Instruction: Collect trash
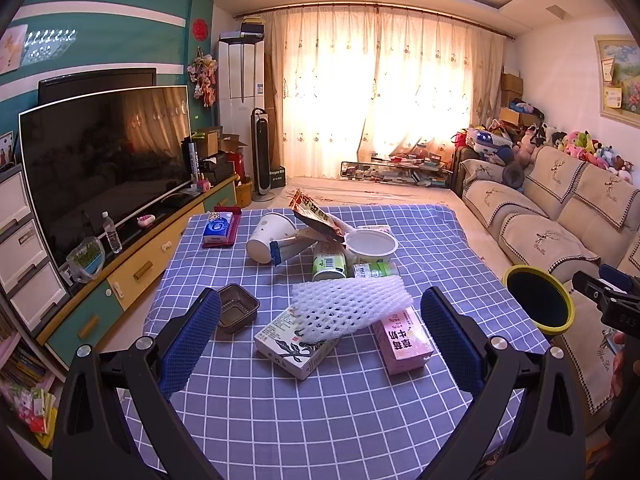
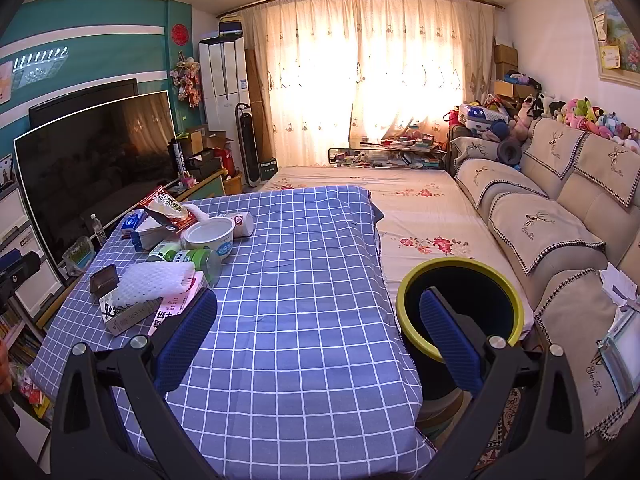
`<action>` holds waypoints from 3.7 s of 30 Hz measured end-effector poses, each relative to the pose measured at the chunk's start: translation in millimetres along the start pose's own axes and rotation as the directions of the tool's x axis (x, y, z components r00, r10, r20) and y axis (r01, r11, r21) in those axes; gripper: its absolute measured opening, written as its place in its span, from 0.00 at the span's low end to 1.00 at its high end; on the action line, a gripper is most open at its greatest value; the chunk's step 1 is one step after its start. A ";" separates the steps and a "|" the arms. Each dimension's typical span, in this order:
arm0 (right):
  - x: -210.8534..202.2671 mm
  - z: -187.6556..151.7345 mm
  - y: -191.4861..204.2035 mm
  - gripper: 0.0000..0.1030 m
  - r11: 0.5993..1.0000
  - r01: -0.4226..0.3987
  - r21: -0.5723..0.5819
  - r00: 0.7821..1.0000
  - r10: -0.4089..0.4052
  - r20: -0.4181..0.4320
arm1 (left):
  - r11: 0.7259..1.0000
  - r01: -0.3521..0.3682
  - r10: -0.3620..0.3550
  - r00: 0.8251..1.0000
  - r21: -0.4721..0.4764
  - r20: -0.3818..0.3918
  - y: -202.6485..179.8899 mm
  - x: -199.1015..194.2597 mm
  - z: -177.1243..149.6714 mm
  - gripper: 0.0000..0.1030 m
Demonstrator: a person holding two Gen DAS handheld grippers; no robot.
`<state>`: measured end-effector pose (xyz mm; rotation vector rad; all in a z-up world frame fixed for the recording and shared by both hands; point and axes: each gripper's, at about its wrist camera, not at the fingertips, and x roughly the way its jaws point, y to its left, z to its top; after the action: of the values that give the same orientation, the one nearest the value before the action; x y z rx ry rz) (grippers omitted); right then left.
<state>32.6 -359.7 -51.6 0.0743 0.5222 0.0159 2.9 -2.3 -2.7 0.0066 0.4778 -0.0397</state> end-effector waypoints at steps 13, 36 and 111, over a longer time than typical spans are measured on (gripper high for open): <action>1.0 -0.7 -1.0 0.94 1.000 -0.001 0.001 1.000 0.001 -0.003 | 1.000 0.003 -0.003 1.000 0.001 0.000 0.3 0.8 0.3 0.96; 1.6 -0.1 -1.4 0.94 1.000 -0.001 0.000 1.000 0.001 -0.007 | 1.000 0.002 -0.002 1.000 0.000 -0.005 0.9 3.5 2.9 0.96; 178.8 31.9 -227.4 0.06 0.912 0.323 0.251 0.863 -0.175 -0.475 | 0.986 0.157 -0.151 0.983 0.057 -0.106 -39.6 137.8 22.1 0.96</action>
<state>202.6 -582.5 -130.0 0.3302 0.9898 -0.3208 133.7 -47.3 -46.3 0.0355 0.5778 -0.2078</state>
